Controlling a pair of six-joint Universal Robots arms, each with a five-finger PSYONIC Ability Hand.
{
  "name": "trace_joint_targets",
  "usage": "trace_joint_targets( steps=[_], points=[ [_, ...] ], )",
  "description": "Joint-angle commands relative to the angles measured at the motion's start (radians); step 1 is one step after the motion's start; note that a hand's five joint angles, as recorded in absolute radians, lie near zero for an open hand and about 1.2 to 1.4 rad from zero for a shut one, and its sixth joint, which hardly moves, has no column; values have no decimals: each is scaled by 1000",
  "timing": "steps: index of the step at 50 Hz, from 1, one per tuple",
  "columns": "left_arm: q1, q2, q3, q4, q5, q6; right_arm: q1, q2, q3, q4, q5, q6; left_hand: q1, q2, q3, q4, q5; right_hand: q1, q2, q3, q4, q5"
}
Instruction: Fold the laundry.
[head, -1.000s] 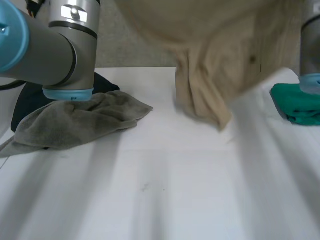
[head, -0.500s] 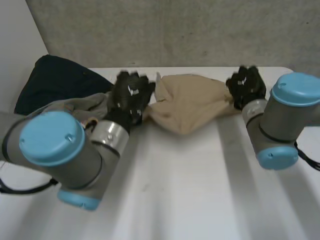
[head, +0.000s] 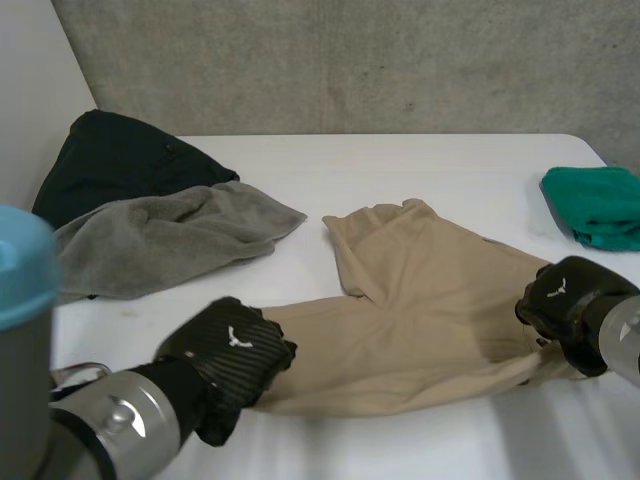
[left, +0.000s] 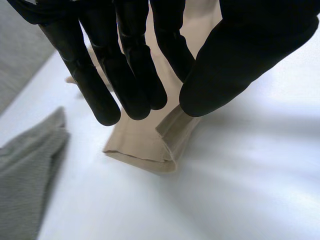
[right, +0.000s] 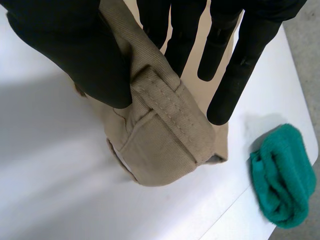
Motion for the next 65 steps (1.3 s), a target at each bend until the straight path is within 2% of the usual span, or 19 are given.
trace_joint_targets(
  steps=[1,6,7,8,9,12,16,20,21,25,36,40,46,48,51,52,56,62,65],
  points=[
    [-13,-166,81,87,-6,-1,-49,71,66,-138,8,-10,247,198,203,194,210,265,215,903,191,236],
    [-7,-261,191,151,0,-10,-69,89,77,-181,5,-7,247,198,203,194,210,265,215,903,191,236],
    [-4,-271,204,177,0,-10,-67,91,81,-189,5,-5,181,131,137,128,144,265,215,903,191,236],
    [-2,-277,211,202,0,-7,-67,91,88,-198,3,-4,-32,-82,-76,-85,-69,265,215,903,191,236],
    [-1,-295,230,258,3,1,-64,91,98,-218,3,-4,-534,-584,-578,-587,-571,265,215,903,191,236],
    [7,-329,253,362,8,5,-60,91,115,-252,2,-2,-835,-885,-879,-888,-872,265,215,903,191,236],
    [45,-396,300,545,49,11,-58,92,141,-295,2,-2,-842,-891,-886,-894,-879,265,215,903,191,236],
    [100,-501,371,679,178,11,-58,94,161,-324,0,2,-736,-786,-780,-789,-773,265,215,903,191,236],
    [126,-549,410,706,243,10,-57,94,169,-333,0,2,-675,-724,-719,-728,-712,265,215,903,191,236],
    [186,-690,525,711,377,10,-57,94,184,-350,-1,4,-566,-615,-610,-619,-603,265,215,903,191,236],
    [231,-943,740,726,448,25,-57,95,196,-385,-3,10,-516,-565,-560,-569,-553,265,215,903,191,236],
    [234,-1007,794,775,482,36,-58,96,196,-391,-1,10,-373,-422,-416,-425,-410,265,215,903,191,236],
    [229,-1041,808,828,479,39,-58,97,198,-402,0,12,30,-20,-14,-23,-7,265,215,903,191,236],
    [228,-1047,808,835,463,53,-58,97,201,-404,0,12,246,196,202,193,209,265,215,903,191,236],
    [228,-1041,799,846,405,88,-57,97,201,-405,0,12,247,198,203,194,210,265,215,903,191,236],
    [229,-1032,787,857,335,121,-57,97,201,-408,2,12,247,198,203,194,210,265,215,903,191,236],
    [223,-952,698,857,180,188,-57,97,201,-413,2,12,247,198,203,194,210,265,215,903,191,236],
    [205,-763,448,858,155,206,-54,97,200,-425,2,13,247,198,203,194,210,265,215,903,191,236],
    [188,-676,362,846,102,209,-47,97,200,-428,2,12,247,198,203,194,210,265,215,903,191,236]
  ],
)
